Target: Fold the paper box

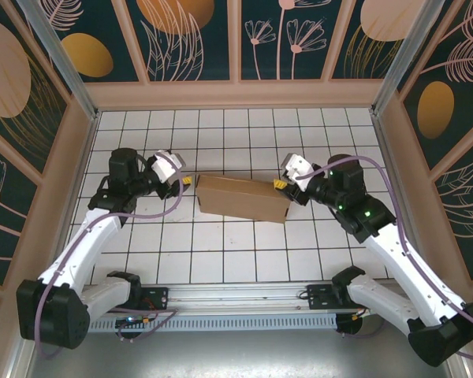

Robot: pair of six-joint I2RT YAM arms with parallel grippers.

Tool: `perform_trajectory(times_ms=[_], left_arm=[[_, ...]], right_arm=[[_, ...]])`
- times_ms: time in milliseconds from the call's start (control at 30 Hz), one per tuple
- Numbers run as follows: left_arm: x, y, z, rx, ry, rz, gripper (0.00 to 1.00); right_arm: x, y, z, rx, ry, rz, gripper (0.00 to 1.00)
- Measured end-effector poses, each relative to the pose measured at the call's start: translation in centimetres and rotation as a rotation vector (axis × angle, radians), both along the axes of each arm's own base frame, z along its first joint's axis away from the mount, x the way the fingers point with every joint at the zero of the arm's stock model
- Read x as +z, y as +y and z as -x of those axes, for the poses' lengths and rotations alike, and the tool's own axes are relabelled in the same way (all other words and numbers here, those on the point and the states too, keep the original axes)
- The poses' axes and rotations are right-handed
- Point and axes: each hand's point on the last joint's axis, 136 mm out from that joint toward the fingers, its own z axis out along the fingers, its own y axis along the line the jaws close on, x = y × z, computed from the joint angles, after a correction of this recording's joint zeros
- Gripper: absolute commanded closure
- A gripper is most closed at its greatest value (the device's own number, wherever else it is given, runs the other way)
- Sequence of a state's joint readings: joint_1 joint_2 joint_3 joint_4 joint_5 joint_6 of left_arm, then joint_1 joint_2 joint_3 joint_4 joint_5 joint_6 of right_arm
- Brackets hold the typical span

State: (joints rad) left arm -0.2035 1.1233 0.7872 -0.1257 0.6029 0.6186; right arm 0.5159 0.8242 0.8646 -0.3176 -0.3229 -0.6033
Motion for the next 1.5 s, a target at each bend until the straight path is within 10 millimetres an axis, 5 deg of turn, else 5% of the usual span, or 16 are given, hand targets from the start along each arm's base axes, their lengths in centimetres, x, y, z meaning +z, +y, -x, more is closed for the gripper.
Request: perform_trajectory(times_ms=[200,500,733,933,1200,1500], left_arm=[[-1.7,-0.6,0.2,-0.062,0.036,-0.016,0.48],[-2.2,-1.1,-0.4,-0.081,0.041,0.003,0.69],[-1.9,-1.3,-1.4,-0.071,0.029,0.012,0.99],[-1.3,-1.3,-1.8,-0.058,0.018,0.026,1.0],[-1.1,-1.1,-2.2,-0.029,0.017,0.036,1.0],[-0.8,-1.0,-2.5,-0.017,0.006,0.037,1.0]], right_arm=[[1.0,-1.2,0.0,-0.044,-0.045,-0.03,0.6],[-0.9,-2.4,-1.4,-0.13,0.012,-0.003,0.62],[-1.7,-2.8,-2.2,-0.12,0.029,0.079,0.62],[-1.9,-4.3,-2.8,-0.076,-0.008,0.107,0.51],[-5.3,-4.3,-2.9,0.002,0.104,0.107,0.47],[-6.0,-4.3,-2.5,0.033,0.144,0.084,0.51]])
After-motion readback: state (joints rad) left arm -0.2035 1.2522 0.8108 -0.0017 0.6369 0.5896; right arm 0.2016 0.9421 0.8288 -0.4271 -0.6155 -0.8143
